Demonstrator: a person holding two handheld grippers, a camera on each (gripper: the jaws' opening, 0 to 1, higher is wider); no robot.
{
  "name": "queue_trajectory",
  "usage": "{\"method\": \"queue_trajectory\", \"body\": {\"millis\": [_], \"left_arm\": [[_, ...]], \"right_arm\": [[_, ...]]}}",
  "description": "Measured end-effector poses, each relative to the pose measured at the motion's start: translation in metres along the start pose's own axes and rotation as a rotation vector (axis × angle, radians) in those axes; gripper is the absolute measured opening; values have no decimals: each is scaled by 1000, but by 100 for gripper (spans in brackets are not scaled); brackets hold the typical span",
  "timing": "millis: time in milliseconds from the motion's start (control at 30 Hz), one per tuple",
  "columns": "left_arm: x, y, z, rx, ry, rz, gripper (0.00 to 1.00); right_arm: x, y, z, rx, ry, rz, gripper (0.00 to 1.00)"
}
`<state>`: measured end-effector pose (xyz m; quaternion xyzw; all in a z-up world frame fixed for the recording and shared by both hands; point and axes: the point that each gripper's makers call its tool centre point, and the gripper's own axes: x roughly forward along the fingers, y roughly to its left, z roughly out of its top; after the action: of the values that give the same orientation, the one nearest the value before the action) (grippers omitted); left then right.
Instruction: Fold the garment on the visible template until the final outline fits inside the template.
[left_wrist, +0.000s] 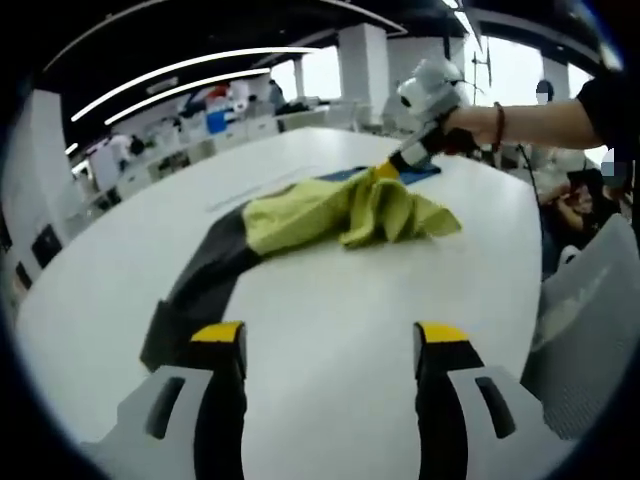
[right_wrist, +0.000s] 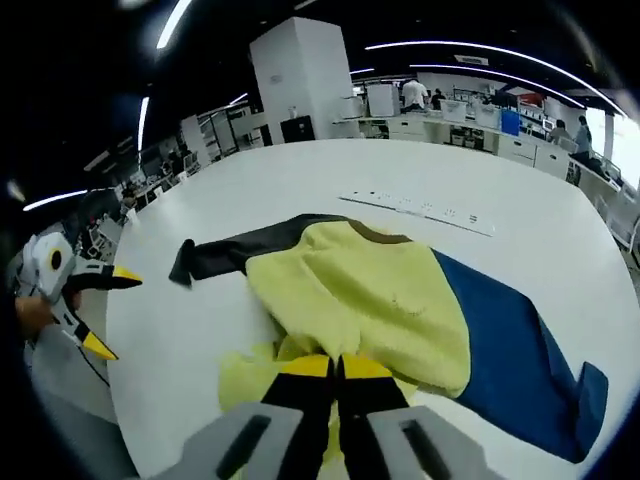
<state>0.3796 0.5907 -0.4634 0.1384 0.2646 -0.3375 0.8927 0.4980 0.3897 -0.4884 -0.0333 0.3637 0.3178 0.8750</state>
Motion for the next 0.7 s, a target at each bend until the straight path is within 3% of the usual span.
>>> {"method": "queue_trajectory", "body": {"millis": [333,500,600,700], "left_arm": [[10,-5,8,-2,-2,-21,54],[12,-5,15,-1,-10,-23,52],[15,-3,21,-4,-23,-21,50],[20,-2,27,-21,-35,-25,48]], "right_arm": [[5,-1,-15,-18,36,-13,0],[-4,2,-7,6,3,-17,0],[-15,4,-4,9,-19,-21,13],[-28,8,-5,18,-38,-20,17]]}}
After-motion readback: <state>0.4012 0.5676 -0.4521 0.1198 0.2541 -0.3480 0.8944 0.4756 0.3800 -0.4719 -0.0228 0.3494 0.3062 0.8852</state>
